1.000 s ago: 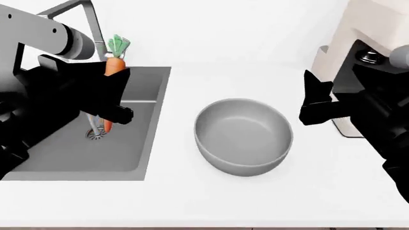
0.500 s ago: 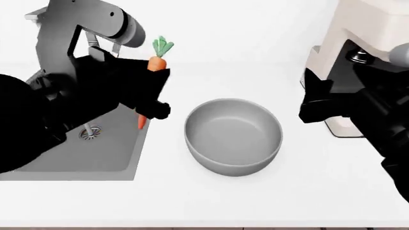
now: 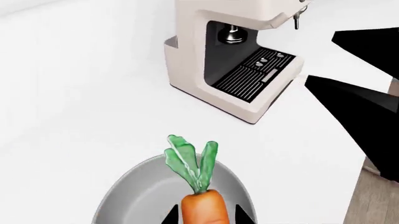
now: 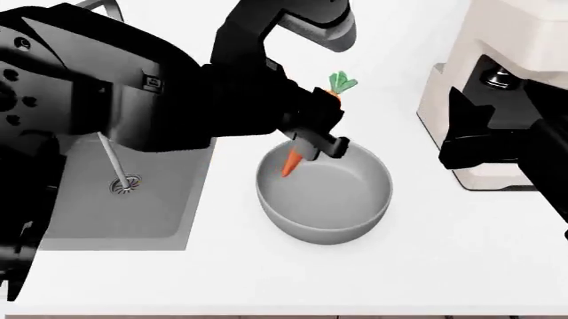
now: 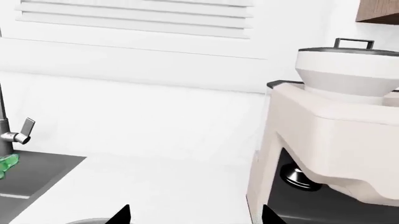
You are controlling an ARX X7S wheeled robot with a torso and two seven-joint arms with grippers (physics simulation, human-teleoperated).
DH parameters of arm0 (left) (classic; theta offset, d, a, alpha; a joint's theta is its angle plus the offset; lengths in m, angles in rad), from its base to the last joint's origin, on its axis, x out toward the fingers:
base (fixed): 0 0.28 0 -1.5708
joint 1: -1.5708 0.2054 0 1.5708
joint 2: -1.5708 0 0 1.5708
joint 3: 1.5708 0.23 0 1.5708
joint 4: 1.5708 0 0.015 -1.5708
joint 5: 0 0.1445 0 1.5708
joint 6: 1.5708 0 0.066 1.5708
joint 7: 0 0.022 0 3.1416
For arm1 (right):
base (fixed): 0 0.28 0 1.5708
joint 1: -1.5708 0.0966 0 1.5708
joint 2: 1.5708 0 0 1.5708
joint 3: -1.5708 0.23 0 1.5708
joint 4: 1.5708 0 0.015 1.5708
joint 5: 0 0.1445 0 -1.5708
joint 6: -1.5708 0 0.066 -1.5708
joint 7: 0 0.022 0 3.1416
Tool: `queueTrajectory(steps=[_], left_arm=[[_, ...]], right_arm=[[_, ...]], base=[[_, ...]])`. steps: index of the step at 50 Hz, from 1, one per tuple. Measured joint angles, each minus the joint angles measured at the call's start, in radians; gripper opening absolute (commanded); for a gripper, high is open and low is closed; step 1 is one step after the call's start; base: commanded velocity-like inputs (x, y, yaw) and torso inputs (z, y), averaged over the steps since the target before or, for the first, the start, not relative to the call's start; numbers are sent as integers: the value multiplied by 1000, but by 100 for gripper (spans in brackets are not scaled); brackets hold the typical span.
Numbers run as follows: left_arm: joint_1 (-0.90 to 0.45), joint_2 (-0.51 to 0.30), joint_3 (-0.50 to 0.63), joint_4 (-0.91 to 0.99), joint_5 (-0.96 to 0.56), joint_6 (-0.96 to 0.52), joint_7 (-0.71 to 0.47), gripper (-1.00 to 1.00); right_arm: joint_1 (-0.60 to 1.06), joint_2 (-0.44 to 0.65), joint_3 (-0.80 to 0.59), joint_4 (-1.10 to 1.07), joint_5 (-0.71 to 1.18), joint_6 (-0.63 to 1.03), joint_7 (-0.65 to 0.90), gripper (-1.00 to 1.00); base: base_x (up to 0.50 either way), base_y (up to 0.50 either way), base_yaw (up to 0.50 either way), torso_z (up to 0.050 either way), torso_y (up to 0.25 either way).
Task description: Pick the eggplants and oranges from the sink and place them in one bowl. Place the carrot in the other bowl. Then turn off the sink faucet.
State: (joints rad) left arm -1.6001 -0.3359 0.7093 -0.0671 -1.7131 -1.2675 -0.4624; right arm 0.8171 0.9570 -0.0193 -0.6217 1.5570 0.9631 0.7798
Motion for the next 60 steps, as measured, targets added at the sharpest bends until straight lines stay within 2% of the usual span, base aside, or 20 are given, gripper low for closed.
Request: queueTrajectory(steps=[14,26,60], left_arm=[[-11,106,106,-171,138,26,157,-100],[2,162,193,-309,257,78,272,-100],[62,215,321,-435,374,144,390,-100]], right_arm=[[9,18,3,-5,29,4,18,100],[5,15,-4,-2,28,2,17,100],[-72,11,19,-5,-4,-33,-11,100]], base=[[0,0,0,0,0],[0,0,0,0,0],[0,0,0,0,0]])
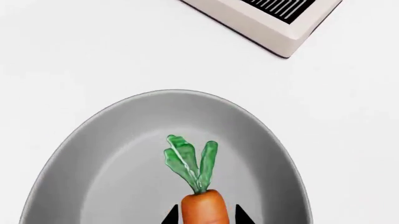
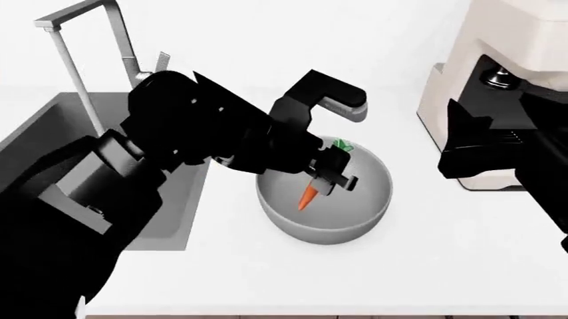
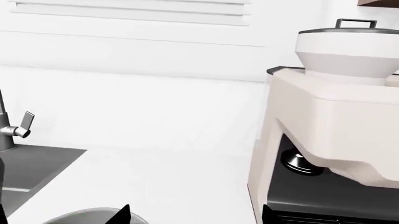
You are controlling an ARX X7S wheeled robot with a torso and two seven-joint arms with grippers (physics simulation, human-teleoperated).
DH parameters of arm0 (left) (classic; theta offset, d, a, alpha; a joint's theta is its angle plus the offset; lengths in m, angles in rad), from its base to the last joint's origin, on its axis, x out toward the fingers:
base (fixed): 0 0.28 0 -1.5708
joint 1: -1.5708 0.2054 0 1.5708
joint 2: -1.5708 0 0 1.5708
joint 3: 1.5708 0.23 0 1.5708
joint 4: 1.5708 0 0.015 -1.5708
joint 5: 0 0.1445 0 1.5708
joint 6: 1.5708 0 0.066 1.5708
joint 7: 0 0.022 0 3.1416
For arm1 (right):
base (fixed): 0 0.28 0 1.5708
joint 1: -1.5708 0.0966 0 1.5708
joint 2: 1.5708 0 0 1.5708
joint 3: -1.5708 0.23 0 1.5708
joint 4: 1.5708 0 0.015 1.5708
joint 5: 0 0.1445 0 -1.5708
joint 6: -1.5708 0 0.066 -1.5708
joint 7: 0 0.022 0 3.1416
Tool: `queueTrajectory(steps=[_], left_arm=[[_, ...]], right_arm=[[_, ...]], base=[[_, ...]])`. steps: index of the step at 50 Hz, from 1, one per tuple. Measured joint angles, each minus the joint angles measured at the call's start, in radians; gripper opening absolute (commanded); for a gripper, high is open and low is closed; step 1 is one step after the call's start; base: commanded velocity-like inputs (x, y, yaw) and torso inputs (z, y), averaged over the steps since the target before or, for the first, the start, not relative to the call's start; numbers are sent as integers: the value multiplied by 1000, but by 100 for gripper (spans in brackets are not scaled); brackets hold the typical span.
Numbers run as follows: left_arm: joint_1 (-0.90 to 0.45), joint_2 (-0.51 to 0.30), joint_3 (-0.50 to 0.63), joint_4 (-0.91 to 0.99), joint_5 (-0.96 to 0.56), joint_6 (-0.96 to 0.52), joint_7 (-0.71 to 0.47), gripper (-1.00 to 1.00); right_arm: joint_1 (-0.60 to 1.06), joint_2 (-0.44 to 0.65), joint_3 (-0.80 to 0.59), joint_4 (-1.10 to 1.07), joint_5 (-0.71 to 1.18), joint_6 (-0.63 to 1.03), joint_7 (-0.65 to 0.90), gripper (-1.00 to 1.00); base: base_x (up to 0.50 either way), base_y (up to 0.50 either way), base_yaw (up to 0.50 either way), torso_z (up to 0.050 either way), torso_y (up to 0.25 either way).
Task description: Pick the eggplants and oranges from the sink and place them in one bowl. Place the carrot in the other bowl. Then turn off the sink faucet.
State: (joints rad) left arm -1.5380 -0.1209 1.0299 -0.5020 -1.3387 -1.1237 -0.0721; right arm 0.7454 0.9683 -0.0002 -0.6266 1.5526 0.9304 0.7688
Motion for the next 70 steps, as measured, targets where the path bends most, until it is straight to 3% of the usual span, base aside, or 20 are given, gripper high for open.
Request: queueTrajectory(steps=[22,23,36,45,51,70], left_arm=[[3,66,65,-145,63,67,85,-100],[2,67,66,-146,64,68,87,100],[-13,47,52,-103,46,75,35,100],[-37,-28,5,23,11,72,-47,100],[-14,-134,-54,182,-3,104,-186,100],[202,-569,-292,670,-63,257,-627,100]], right_arm=[[-27,1,8,-5,-7,-14,-9,100],[-27,2,8,-5,-6,-14,-9,100],[-14,4,5,-6,-1,-15,-4,100],[16,-3,-11,5,-8,-10,-9,100],[42,-29,-36,32,-55,-16,-40,100],[89,-179,-183,238,-375,-137,-259,100]], base=[[0,0,0,0,0],[0,0,0,0,0],[0,0,0,0,0],[0,0,0,0,0],[0,0,0,0,0],[0,0,0,0,0]])
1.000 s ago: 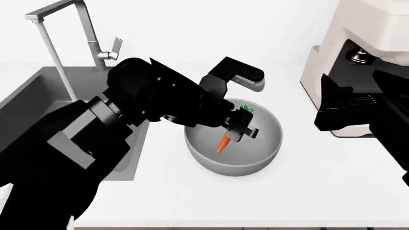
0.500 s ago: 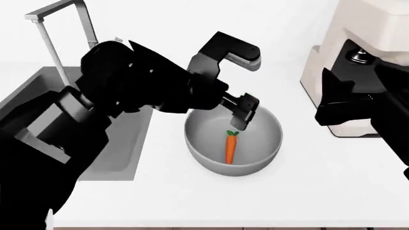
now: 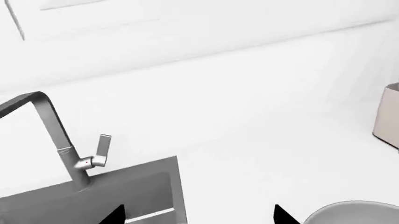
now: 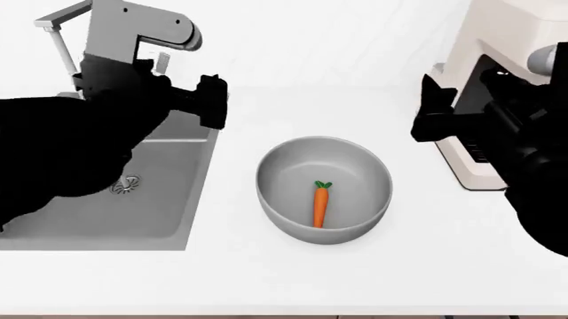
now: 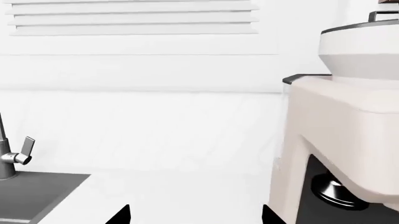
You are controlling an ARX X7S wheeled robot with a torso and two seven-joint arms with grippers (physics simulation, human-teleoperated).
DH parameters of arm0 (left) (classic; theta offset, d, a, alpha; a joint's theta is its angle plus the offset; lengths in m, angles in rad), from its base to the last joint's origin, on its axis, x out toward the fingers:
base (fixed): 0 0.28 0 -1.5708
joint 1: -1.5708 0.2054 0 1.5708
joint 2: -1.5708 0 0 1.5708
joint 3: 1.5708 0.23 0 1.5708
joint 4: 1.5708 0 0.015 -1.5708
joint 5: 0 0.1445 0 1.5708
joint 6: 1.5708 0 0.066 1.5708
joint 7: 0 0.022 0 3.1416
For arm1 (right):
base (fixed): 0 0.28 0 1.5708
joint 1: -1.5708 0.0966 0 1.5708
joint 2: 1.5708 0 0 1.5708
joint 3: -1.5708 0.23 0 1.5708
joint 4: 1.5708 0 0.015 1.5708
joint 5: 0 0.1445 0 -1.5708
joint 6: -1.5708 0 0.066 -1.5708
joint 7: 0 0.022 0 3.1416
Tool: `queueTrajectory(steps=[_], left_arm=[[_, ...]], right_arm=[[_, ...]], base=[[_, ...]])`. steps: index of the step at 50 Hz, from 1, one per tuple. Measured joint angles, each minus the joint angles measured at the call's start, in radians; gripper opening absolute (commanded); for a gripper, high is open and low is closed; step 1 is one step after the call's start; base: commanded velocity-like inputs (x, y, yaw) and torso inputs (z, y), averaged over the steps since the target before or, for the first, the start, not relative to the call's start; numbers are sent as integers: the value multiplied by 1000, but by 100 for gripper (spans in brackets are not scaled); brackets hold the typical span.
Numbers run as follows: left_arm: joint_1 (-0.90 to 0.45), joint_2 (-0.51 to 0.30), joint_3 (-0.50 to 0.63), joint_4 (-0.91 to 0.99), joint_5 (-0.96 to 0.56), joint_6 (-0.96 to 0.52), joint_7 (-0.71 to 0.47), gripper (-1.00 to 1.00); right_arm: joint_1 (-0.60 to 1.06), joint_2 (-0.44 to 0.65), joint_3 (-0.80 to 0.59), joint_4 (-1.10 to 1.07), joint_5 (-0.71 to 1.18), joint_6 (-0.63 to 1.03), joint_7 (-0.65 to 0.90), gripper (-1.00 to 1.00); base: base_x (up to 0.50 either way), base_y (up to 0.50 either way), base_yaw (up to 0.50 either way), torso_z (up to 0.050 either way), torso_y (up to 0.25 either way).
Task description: Pick the eggplants and oranges from the sink and place them in one bowl. Place the carrot in the other bowl. Then turn off the sink faucet.
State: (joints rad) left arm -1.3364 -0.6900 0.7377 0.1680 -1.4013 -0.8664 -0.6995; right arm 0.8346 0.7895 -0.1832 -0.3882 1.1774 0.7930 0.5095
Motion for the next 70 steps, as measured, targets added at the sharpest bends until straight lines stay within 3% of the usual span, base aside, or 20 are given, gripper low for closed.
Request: queueTrajectory(steps=[10,26,58,70], left_arm=[[91,-106,-51,116,9,61,-116,100],[146,-148,-80,173,-7,95,-190,100],[193,-195,-109,185,-36,126,-178,100],[204,-193,-108,182,-34,133,-169,100]], right_arm=[[-13,-36,-33,46,-82,-48,-44,100],[-20,-54,-53,62,-133,-76,-59,100],[-16,-65,-63,54,-145,-82,-43,100],[-19,-64,-63,51,-149,-86,-40,100]], base=[[0,48,0,0,0],[34,500,0,0,0],[34,500,0,0,0],[52,172,0,0,0]])
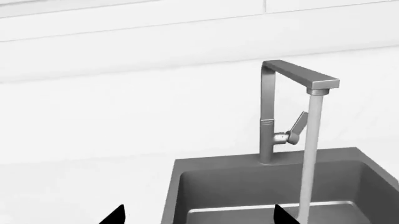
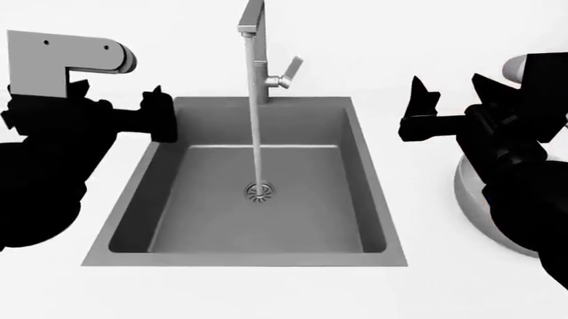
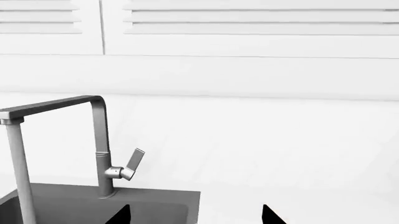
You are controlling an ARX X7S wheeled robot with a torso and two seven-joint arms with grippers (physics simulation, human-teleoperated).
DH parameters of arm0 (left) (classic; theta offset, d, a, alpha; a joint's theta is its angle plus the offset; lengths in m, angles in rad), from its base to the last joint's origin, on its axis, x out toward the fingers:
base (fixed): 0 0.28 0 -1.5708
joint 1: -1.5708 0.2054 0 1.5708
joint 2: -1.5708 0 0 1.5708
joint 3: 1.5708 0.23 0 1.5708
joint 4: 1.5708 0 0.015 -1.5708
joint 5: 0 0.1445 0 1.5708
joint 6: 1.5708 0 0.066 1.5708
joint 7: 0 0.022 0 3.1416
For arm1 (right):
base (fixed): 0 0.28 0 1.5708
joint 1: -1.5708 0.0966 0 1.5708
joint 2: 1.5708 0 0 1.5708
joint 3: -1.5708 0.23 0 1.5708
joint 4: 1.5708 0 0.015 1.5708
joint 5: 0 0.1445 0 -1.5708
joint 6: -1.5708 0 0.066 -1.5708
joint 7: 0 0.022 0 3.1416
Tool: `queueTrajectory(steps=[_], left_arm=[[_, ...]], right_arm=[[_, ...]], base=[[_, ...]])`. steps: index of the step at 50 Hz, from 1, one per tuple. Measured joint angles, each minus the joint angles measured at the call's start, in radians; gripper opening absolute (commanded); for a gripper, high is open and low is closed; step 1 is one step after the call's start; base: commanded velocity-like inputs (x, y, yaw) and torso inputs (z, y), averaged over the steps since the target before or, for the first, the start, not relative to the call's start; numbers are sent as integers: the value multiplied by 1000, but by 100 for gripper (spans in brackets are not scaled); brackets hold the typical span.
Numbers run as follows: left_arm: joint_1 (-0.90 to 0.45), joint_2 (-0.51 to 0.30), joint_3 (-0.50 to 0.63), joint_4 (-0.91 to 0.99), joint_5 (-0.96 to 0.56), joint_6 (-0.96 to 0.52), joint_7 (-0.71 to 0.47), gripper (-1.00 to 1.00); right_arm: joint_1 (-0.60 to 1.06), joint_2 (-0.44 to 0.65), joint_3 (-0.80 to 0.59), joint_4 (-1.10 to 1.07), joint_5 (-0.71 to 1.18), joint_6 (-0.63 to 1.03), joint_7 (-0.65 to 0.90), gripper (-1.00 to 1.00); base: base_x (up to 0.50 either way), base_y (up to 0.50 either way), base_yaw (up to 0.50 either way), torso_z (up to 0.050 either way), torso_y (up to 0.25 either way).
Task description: Pick the eggplants and oranges from the sink and place them in one bowl. Place the carrot in the other bowl. Then turn off the sink faucet.
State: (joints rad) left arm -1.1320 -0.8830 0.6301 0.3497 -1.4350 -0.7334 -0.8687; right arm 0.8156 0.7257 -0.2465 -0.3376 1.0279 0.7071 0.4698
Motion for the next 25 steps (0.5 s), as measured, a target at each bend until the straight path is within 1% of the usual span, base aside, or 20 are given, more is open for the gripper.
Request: queueTrajectory(steps=[9,14,25], left_arm=[[4,7,3,0,3,2,-3,100],[4,9,3,1,3,2,-5,100],[4,13,4,4,1,2,-7,100]], right_arm=[[-2,-1,-3,1,-7,-5,0,100],[-3,-1,-4,-1,-9,-9,-1,100],[-5,2,-4,-7,-13,-13,1,100]], base=[[146,268,0,0,0],[208,23,0,0,0],[285,21,0,0,1]])
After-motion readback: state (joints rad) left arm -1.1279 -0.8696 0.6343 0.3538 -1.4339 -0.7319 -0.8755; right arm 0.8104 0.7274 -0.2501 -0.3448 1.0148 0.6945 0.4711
